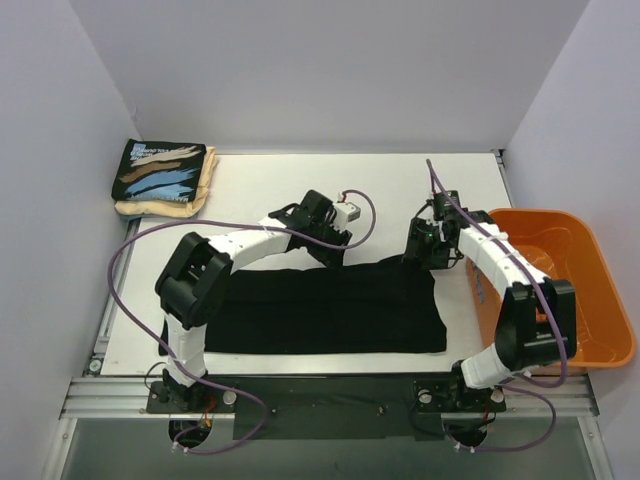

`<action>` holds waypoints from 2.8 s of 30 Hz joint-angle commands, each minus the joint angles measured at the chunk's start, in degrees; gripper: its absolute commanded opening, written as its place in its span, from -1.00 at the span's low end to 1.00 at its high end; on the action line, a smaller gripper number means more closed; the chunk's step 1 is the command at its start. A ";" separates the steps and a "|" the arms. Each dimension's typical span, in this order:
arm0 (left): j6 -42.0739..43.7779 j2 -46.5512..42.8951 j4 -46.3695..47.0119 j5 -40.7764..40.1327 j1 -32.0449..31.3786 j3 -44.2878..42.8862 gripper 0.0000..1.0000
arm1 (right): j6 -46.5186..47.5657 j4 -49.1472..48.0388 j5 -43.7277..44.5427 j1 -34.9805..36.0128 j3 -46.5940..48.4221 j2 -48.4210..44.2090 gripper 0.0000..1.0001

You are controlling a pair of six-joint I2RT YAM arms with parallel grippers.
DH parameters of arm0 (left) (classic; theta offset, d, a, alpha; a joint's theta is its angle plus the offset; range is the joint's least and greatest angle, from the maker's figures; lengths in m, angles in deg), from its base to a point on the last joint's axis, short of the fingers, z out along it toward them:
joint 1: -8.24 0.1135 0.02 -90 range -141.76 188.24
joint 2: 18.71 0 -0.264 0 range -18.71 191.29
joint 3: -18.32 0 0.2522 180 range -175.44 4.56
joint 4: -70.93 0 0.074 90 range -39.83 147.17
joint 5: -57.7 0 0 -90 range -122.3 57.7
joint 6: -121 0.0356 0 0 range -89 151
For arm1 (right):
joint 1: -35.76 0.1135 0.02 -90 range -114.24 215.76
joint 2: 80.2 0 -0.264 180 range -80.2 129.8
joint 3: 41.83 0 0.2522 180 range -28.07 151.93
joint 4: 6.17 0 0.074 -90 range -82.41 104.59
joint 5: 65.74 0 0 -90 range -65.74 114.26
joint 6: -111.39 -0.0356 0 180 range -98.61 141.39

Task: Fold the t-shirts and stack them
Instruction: Fold the other side of the tshirt into a rectangle

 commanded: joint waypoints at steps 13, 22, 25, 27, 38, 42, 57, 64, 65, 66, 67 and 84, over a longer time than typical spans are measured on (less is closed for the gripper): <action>24.89 -2.52 -5.33 11.16 -10.33 -0.13 0.21 | -13.25 3.18 -9.46 0.21 -12.71 -5.85 -0.06; 22.97 0.56 0.03 3.78 -12.79 1.10 0.13 | -13.08 1.32 -9.12 0.39 -15.00 -4.35 -0.74; 23.05 0.74 0.65 2.89 -12.96 1.45 0.00 | -12.12 2.47 -7.45 0.47 -14.30 -5.32 -0.96; 23.31 1.00 1.00 2.19 -12.97 1.72 -0.17 | -11.24 3.70 -6.57 0.56 -13.59 -5.58 -1.00; 25.86 -0.84 -8.31 9.39 -12.97 -2.68 -0.82 | -5.96 16.00 -1.82 2.85 -7.79 -9.70 -1.00; 27.44 -1.72 -8.31 9.74 -12.97 -0.92 -0.85 | -6.92 17.15 -4.98 2.85 -10.41 -11.74 -1.00; 32.10 -2.07 -12.79 12.55 -12.97 -1.97 -0.21 | -8.07 11.17 -8.15 -0.76 -16.40 -5.76 -1.00; 34.64 -1.90 -16.56 14.75 -12.97 -3.72 0.10 | -10.09 12.32 -7.45 2.32 -17.54 -8.93 -1.00; 35.00 -1.81 -17.36 15.28 -12.88 -4.08 0.13 | -10.00 12.14 -7.01 2.06 -17.80 -8.40 -0.88; 35.61 -1.98 -18.58 15.72 -12.79 -4.86 0.18 | -9.57 12.49 -6.92 0.93 -17.72 -8.22 -0.50; 35.97 -2.16 -19.38 15.98 -12.53 -5.22 0.23 | -9.30 13.53 -6.57 0.04 -17.20 -8.31 -0.32; 28.95 -10.07 -26.52 13.20 15.48 -1.46 -0.60 | -2.88 9.33 0.37 -1.64 8.81 7.48 -1.00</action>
